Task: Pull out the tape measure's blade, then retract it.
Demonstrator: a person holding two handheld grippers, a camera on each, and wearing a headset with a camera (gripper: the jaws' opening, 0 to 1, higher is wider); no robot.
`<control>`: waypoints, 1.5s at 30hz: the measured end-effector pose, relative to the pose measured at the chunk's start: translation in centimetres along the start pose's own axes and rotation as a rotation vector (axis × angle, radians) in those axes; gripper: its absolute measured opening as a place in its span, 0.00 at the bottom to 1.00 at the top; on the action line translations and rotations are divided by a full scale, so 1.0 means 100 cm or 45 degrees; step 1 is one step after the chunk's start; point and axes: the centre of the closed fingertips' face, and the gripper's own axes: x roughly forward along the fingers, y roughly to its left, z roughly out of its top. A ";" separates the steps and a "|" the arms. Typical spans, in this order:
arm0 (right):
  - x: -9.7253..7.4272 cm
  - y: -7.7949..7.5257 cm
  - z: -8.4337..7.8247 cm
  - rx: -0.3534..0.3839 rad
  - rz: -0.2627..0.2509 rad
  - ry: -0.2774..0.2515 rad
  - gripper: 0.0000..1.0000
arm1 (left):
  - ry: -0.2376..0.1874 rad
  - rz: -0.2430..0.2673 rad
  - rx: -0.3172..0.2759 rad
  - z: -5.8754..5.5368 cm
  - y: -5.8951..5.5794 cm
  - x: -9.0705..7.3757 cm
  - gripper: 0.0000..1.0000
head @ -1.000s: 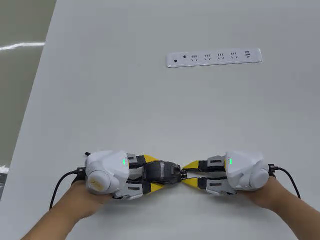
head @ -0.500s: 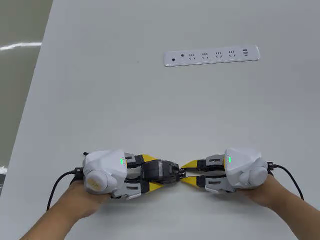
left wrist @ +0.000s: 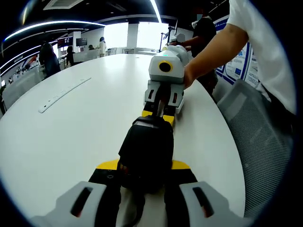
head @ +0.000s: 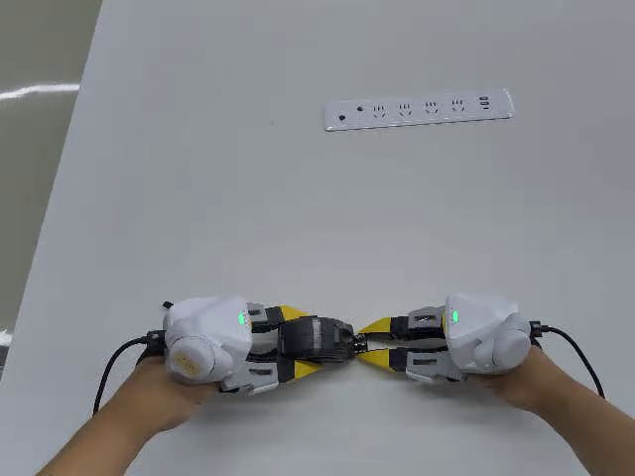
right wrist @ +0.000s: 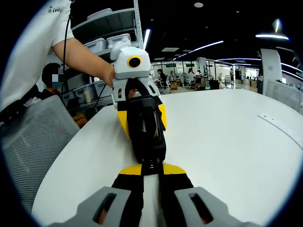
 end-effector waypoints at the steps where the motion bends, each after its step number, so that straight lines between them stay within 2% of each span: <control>1: 0.000 0.000 0.000 -0.004 -0.001 0.000 0.11 | -0.001 -0.001 -0.001 0.000 0.000 0.000 0.31; 19: -0.008 -0.002 -0.002 -0.011 0.000 0.006 0.11 | -0.001 -0.008 0.002 0.000 0.000 0.000 0.31; 45: -0.037 -0.006 -0.014 0.018 -0.020 0.003 0.11 | -0.010 -0.009 -0.010 0.000 0.000 0.000 0.31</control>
